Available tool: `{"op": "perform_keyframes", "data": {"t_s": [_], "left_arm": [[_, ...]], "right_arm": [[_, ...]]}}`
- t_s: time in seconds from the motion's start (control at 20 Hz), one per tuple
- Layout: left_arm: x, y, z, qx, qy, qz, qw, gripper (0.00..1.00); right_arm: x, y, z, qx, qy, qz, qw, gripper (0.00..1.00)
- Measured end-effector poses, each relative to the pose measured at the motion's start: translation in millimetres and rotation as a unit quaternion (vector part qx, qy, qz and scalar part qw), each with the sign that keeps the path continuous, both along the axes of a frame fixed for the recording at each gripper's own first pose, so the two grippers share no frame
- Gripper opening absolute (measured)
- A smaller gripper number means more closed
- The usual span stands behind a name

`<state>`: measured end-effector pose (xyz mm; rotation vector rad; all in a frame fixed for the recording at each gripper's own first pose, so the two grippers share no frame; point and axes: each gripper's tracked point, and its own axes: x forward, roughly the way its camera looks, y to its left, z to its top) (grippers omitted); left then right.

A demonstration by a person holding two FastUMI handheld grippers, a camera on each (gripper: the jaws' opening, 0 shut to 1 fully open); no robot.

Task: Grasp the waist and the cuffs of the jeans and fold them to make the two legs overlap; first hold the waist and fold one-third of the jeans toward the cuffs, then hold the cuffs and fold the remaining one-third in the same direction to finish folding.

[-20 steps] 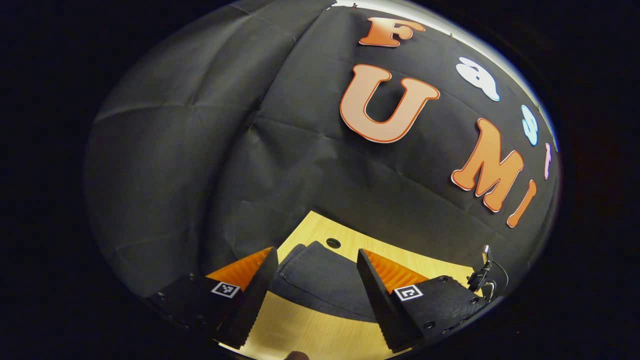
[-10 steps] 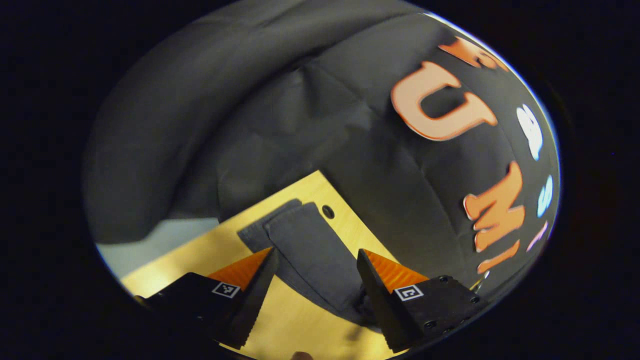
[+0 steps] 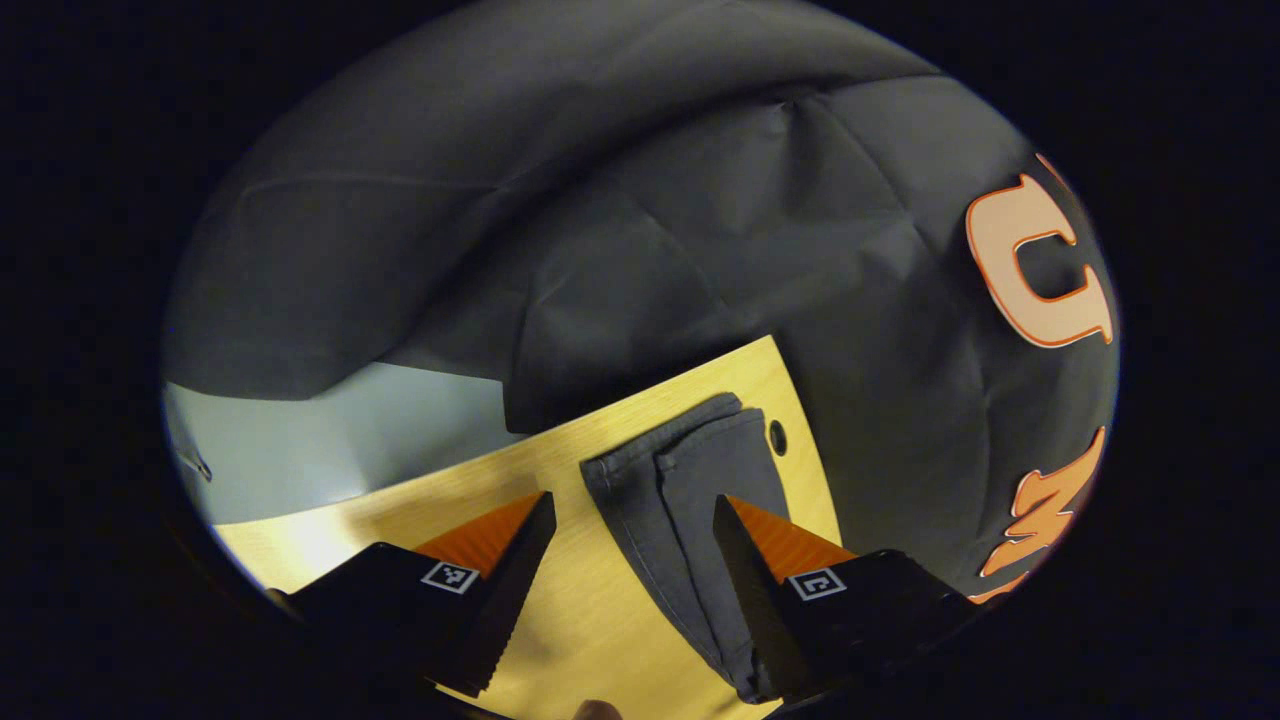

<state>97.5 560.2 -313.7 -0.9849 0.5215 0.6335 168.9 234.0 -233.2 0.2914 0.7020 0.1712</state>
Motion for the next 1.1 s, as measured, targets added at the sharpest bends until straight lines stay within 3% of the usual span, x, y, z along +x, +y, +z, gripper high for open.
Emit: {"op": "perform_keyframes", "data": {"t_s": [0.3, 0.4, 0.6, 0.75, 0.9, 1.1], "left_arm": [[31, 13, -13, -0.017, -0.005, 0.004, 1.0, 0.96], [35, 14, -15, -0.013, -0.003, -0.009, 1.0, 0.92], [44, 3, -15, -0.008, -0.01, -0.033, 0.999, 0.93], [60, -18, -16, -0.037, -0.023, -0.052, 0.998, 0.97], [90, -55, -17, -0.099, -0.055, -0.068, 0.991, 0.96], [116, -59, -27, -0.06, -0.058, -0.068, 0.994, 0.93]], "right_arm": [[-1, -22, -3, -0.01, 0.005, -0.024, 1.0, 0.98], [0, -26, 1, -0.003, 0.006, -0.028, 1.0, 0.98], [1, -30, -1, 0.005, 0.008, -0.034, 0.999, 0.98], [0, -38, -6, 0.011, 0.02, -0.042, 0.999, 0.98], [0, -43, -7, 0.018, 0.026, -0.05, 0.998, 0.98], [-8, -61, -4, 0.018, 0.025, -0.06, 0.998, 0.98]]}}
